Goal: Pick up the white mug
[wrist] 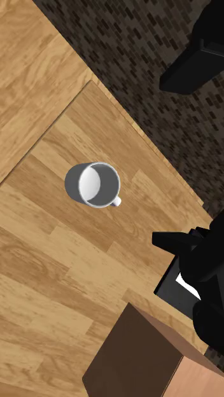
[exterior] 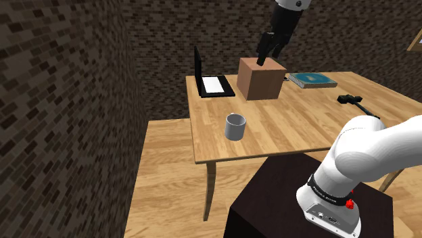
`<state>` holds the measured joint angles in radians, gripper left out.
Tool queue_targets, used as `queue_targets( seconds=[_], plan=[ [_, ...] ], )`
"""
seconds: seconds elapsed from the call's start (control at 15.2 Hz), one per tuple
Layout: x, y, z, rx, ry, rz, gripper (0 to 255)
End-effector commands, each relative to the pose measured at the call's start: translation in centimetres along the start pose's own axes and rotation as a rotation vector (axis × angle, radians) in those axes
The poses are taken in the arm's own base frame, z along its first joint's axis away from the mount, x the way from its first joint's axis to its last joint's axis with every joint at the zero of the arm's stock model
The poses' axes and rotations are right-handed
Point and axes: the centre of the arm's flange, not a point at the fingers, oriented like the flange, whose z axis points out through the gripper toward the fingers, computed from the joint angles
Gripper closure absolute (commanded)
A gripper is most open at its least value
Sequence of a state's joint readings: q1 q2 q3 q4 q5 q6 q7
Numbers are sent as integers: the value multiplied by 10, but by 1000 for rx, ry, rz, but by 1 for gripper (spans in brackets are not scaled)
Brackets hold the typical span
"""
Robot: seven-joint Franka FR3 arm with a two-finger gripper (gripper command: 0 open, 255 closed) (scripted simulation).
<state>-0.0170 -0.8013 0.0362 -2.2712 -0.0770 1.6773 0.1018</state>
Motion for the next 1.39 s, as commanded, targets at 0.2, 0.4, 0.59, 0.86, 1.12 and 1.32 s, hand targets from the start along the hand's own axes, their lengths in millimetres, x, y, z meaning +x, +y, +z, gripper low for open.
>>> queue_targets(
  seconds=[0.2, 0.4, 0.59, 0.86, 1.12, 1.32],
  plan=[
    [7, -4, 39, 7, -10, -4, 0],
    [14, -8, 78, 14, -20, -8, 0],
    [20, -12, 117, 21, -30, -12, 0],
    [28, -19, 169, 30, -43, -18, 0],
    [35, -26, 221, 39, -57, -24, 0],
    [40, -31, 260, 46, -67, -28, 0]
  ],
)
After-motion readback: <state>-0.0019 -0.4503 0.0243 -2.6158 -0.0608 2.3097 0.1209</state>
